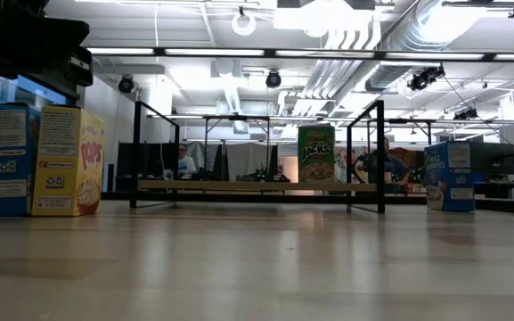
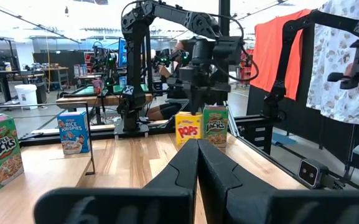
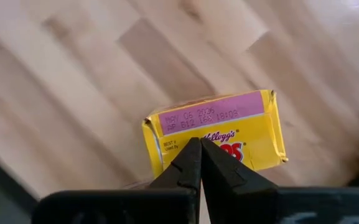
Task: Stack cereal on shelf
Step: Adjust the yellow cereal box, then put the green cereal box on the shelf
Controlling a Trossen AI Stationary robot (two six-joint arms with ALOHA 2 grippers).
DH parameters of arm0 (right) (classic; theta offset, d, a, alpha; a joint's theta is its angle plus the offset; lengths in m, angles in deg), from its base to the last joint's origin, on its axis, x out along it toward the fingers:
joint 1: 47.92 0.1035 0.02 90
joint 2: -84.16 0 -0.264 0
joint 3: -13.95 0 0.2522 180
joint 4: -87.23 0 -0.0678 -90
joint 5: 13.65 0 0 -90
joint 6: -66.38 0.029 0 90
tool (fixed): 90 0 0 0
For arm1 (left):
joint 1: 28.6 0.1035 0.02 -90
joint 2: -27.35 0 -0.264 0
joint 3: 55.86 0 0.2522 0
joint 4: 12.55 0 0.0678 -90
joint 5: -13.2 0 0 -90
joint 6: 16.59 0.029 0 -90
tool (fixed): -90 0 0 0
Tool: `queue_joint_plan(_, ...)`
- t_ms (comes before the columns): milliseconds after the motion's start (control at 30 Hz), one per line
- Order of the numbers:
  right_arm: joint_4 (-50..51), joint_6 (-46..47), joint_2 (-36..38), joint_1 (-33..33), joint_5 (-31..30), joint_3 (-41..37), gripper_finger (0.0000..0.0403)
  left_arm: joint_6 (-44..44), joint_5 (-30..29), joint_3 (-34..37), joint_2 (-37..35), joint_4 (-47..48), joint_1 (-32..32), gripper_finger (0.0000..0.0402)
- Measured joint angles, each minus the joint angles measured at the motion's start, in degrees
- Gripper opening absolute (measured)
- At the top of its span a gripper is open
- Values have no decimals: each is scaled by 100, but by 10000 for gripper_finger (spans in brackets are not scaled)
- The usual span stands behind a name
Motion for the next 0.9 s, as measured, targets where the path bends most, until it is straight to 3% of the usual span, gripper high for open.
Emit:
queue_joint_plan(367,526,95,-11,-277,-482,-7,0,-1,0,0,0,0,0,0)
queue_joint_plan(633,674,-150,27,-327,-226,66,0,0,0,0,0,0,1,0)
queue_joint_plan(900,796,-159,120,-297,20,862,0,0,0,0,0,2,2,0)
